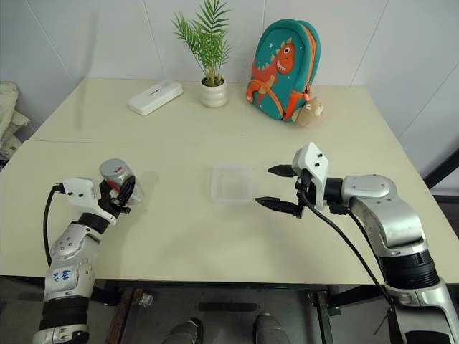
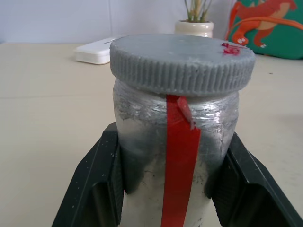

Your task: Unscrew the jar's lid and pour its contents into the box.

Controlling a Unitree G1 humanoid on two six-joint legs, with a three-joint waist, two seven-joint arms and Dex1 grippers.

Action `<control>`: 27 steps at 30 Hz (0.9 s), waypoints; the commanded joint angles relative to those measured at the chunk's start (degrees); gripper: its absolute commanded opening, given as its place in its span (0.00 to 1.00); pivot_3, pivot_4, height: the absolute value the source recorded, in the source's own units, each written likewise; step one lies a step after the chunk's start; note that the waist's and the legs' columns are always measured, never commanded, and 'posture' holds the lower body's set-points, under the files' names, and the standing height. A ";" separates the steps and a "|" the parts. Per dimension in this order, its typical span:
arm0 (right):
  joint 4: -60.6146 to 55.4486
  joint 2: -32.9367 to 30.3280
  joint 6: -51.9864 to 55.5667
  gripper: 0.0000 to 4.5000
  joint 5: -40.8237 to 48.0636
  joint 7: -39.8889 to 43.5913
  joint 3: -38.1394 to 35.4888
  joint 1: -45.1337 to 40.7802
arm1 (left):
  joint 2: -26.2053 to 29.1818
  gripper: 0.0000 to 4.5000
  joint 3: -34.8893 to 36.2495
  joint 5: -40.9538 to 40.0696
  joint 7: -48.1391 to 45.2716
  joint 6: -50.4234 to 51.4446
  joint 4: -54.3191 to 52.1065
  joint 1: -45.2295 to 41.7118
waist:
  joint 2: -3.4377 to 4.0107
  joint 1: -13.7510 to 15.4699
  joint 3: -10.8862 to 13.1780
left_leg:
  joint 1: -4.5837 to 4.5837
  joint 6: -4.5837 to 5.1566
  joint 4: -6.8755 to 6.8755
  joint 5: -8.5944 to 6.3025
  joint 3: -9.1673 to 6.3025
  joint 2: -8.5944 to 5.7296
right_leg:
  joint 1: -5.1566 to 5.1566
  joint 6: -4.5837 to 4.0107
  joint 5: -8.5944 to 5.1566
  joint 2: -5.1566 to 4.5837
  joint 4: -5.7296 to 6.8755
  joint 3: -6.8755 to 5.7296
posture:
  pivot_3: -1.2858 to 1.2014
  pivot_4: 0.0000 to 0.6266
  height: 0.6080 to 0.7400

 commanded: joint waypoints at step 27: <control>-21.82 33.56 23.42 1.00 1.85 -40.78 7.59 -8.31 | 7.84 0.43 -15.43 -13.08 -36.84 20.53 -5.54 -19.06 | 0.01 -0.25 0.00 | -0.34 0.00 -0.09 0.00 0.00 0.03 | -0.52 -0.07 -0.04 0.02 0.15 0.01 | 0.52 0.24 1.00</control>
